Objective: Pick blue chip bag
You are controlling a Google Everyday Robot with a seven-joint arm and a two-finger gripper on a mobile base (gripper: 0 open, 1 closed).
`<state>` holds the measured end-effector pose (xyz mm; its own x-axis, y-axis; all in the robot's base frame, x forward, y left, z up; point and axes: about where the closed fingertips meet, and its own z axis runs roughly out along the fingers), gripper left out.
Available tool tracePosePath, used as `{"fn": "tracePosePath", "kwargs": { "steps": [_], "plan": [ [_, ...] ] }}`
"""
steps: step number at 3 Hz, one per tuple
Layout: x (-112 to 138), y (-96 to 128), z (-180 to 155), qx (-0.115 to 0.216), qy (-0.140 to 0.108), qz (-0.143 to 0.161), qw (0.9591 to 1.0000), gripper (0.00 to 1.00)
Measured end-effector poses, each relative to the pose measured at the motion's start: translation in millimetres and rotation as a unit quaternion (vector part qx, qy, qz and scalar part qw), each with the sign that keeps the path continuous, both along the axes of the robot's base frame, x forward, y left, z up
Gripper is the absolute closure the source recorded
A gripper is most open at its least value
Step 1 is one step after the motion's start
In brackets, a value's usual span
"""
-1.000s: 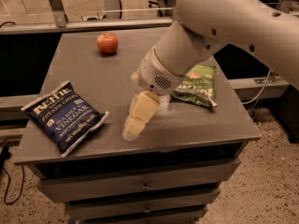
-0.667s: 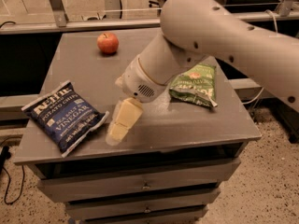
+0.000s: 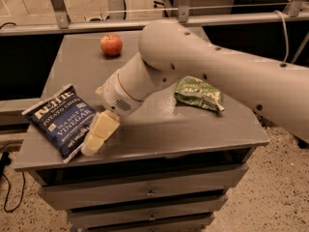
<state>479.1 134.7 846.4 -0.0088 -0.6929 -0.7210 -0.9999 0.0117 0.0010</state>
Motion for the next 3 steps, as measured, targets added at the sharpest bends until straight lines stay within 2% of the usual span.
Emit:
{"fn": "tracePosePath", "kwargs": {
  "steps": [1, 2, 3],
  "plan": [
    [2, 20, -8, 0.017, 0.003, 0.0, 0.9998, 0.15],
    [4, 26, -6, 0.029, -0.003, -0.006, 0.9996, 0.39],
    [10, 22, 7, 0.037, -0.021, -0.016, 0.999, 0.62]
  ]
}}
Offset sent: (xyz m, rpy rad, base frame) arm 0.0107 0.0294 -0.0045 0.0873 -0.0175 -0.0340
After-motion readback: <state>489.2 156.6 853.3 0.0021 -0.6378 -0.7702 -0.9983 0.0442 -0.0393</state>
